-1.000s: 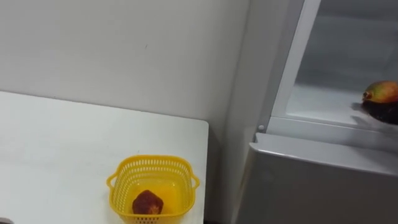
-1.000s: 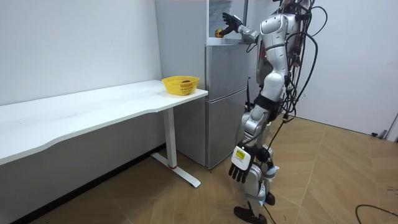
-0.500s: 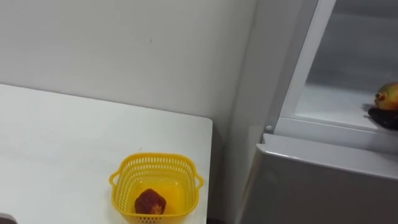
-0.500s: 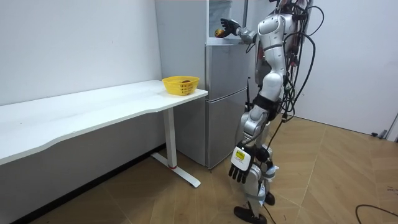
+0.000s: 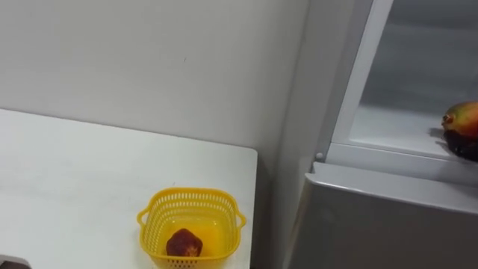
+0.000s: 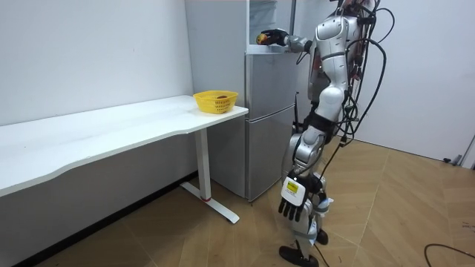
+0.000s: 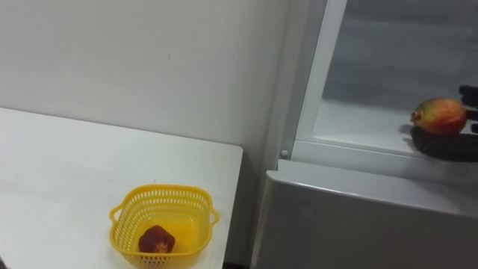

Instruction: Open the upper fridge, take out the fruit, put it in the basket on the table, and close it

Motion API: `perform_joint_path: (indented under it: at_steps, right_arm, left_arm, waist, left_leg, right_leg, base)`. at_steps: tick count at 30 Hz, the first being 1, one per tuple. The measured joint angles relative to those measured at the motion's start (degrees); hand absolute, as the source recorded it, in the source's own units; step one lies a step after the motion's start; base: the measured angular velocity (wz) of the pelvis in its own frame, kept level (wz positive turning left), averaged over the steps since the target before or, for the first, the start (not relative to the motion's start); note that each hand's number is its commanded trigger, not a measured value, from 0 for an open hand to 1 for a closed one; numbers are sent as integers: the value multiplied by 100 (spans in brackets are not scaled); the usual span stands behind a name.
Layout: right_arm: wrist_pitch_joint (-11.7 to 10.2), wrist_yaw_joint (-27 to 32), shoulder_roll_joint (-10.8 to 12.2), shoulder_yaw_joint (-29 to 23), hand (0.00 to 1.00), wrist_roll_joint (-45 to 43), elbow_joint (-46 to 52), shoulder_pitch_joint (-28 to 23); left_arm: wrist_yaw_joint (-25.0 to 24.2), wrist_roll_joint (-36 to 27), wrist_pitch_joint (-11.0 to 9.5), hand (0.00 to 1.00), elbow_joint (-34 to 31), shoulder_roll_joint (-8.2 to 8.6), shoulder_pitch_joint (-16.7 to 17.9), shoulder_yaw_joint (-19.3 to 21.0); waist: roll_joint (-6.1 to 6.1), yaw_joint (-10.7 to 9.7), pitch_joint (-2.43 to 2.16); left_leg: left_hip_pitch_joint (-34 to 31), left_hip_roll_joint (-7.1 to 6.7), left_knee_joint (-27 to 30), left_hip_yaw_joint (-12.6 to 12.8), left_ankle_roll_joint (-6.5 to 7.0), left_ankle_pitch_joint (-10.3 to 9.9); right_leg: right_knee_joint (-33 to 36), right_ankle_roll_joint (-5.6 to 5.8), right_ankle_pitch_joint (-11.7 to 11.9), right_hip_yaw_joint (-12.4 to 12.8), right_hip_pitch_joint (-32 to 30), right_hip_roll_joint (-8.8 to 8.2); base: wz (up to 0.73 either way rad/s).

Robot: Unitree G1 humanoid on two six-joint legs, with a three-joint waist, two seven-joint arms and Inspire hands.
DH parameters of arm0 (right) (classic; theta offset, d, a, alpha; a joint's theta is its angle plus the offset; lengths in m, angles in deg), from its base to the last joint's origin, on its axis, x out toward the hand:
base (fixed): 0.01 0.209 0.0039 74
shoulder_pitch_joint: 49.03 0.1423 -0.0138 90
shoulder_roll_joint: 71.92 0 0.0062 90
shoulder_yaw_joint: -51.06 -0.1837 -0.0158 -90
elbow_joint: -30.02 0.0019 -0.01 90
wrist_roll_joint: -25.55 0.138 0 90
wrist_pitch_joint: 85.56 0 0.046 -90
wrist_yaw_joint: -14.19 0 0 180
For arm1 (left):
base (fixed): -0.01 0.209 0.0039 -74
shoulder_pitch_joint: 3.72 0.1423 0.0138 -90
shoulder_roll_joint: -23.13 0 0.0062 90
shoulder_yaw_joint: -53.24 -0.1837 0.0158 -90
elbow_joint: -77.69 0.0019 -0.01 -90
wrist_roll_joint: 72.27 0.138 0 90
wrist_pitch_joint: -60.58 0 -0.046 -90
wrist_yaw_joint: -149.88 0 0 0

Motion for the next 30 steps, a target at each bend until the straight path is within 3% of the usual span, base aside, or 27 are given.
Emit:
perform_joint_path:
  at_steps: [10, 18, 25, 30]
  right_arm:
    - [0, -86, -20, 6, 100, -80, -64, 110]
    - [1, -89, -47, 30, 100, 93, -67, 226]
    - [-23, -15, -51, 183, 100, 180, -41, 227]
    - [-22, 23, -50, 231, 100, 182, 156, 219]
  left_arm:
    - [-3, -3, 45, 0, 7, -3, -20, 0]
    - [3, -55, 37, 0, 9, -5, -20, -5]
    - [119, -56, -41, 0, 9, -7, -46, -16]
    - [267, -52, -46, 0, 15, -4, -50, -16]
  waist:
    - [-11, 17, 0]
    - [-30, 23, 49]
    - [-18, 17, 38]
    - [94, 34, -1]
  left_leg:
    - [64, 1, 32, 5, 0, 0]
    - [73, 8, -8, 4, -1, 0]
    - [65, 8, -12, 20, -2, -1]
    - [90, 3, -23, 38, -1, 0]
  right_leg:
    - [0, 0, 0, 63, 28, 8]
    - [-4, -1, -1, 62, 17, 19]
    - [-5, -1, -1, 27, 11, 22]
    - [-4, -1, -1, 66, -2, 17]
  base:
    - [0]
    - [0]
    - [0]
    - [-4]
